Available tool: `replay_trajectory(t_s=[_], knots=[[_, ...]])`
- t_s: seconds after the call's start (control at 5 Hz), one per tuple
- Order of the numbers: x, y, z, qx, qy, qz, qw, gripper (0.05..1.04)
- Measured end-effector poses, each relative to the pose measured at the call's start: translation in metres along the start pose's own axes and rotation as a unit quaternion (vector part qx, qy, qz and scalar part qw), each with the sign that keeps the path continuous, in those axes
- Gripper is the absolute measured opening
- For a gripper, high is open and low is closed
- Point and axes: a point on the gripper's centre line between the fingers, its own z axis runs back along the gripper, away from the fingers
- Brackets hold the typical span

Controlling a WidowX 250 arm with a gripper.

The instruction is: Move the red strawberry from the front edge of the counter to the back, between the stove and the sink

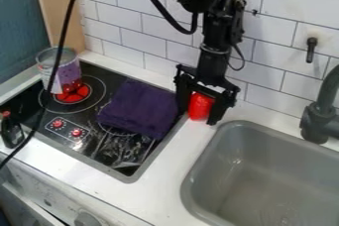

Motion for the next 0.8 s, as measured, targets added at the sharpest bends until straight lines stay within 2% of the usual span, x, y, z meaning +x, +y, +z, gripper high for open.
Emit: replay_trajectory(t_s=[0.2,0.4,0.8], knots=[[-0.003,0.002,0.015,0.003,-0.014,0.003,0.9999,1.007],[-0.017,0.006,0.035,0.006,-0.032,0.003,0.9995,1.007],[-0.081,0.003,0.052,0.016,-0.041,-0.006,0.9990,1.007]])
